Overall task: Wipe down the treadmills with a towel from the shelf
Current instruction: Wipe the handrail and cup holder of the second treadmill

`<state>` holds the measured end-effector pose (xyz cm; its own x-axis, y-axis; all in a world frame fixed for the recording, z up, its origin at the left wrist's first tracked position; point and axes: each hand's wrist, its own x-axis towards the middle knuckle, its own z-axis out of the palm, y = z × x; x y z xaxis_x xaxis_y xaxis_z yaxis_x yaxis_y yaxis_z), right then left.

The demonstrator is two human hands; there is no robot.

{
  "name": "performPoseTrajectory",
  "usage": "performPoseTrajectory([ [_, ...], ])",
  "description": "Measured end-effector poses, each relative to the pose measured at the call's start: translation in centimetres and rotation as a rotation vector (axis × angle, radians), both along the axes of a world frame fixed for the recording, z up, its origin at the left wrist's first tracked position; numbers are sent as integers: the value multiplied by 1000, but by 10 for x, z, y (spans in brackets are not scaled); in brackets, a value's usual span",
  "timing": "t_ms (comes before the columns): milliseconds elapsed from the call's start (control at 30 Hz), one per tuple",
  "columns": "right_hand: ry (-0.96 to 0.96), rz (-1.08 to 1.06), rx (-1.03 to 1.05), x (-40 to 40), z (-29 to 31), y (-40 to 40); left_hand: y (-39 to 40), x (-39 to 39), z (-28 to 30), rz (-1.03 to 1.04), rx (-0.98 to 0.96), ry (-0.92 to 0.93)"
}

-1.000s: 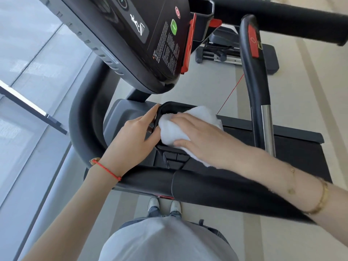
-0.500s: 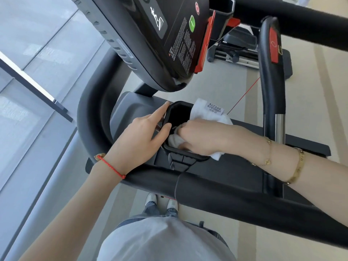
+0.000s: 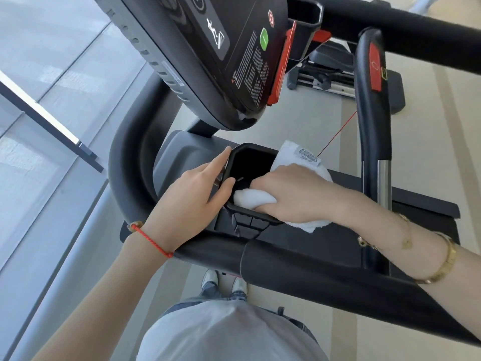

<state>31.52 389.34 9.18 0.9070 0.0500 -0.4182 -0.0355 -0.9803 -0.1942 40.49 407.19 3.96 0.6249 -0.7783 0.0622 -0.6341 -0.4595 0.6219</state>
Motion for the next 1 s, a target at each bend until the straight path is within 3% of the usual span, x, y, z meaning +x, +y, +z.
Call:
performPoseTrajectory([
  [200,-325,-361,348,-51,2,18,11,-14,4,27,-17,-55],
  [333,-339,-371,472,-82,9,24,17,-25,4,48,-63,-52],
  [467,-271,-223,399,-90,5,36,23,-32,6,63,-87,-57],
  [633,-321,-14,209,-105,-4,50,27,-46,11,85,-58,-101],
  [800,-426,-195,-2,-156,-3,25,29,-64,14,102,-20,-125],
  [900,-450,-206,0,-156,-9,28,27,-76,13,117,62,-145],
  [1000,-589,-148,-135,-142,-18,53,27,-85,13,136,54,-167],
])
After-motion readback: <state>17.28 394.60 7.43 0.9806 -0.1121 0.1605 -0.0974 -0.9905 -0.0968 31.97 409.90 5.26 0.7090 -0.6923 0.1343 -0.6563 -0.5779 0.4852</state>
